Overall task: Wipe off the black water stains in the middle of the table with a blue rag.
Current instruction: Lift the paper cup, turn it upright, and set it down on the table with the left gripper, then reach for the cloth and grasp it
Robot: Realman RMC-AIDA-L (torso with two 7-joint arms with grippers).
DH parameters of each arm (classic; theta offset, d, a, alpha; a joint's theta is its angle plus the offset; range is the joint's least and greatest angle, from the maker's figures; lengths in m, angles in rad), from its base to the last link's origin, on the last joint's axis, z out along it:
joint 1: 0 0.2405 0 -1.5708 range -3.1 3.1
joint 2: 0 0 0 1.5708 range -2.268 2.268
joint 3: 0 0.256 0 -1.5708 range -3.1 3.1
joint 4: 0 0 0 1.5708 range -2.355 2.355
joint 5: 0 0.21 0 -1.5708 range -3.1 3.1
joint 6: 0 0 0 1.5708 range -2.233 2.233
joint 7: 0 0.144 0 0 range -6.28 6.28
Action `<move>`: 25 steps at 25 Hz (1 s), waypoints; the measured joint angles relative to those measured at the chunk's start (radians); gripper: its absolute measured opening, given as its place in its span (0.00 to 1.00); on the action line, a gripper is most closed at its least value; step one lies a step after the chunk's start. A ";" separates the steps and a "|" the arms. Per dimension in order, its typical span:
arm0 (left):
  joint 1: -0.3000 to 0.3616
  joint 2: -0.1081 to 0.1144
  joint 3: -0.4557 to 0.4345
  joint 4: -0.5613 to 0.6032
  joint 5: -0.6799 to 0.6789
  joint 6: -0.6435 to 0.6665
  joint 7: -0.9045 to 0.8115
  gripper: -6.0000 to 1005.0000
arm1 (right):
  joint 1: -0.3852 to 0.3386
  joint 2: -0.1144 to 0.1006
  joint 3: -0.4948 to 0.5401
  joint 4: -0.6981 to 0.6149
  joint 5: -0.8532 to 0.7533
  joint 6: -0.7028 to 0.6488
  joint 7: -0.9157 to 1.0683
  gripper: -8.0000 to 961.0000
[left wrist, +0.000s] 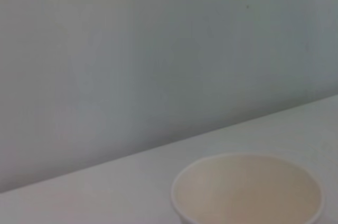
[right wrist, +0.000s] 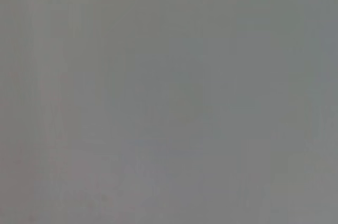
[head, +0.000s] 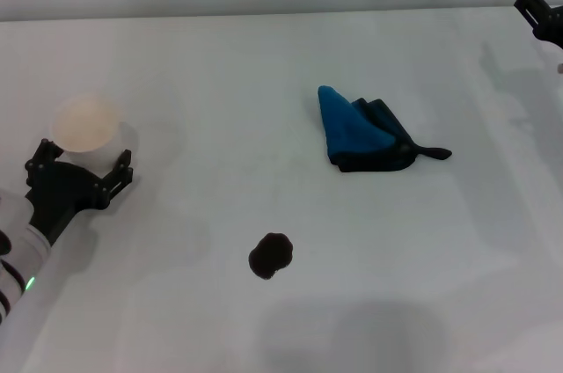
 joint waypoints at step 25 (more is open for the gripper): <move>0.191 0.004 0.000 0.115 0.009 0.163 0.001 0.88 | -0.040 -0.003 -0.002 -0.020 0.000 0.033 0.027 0.91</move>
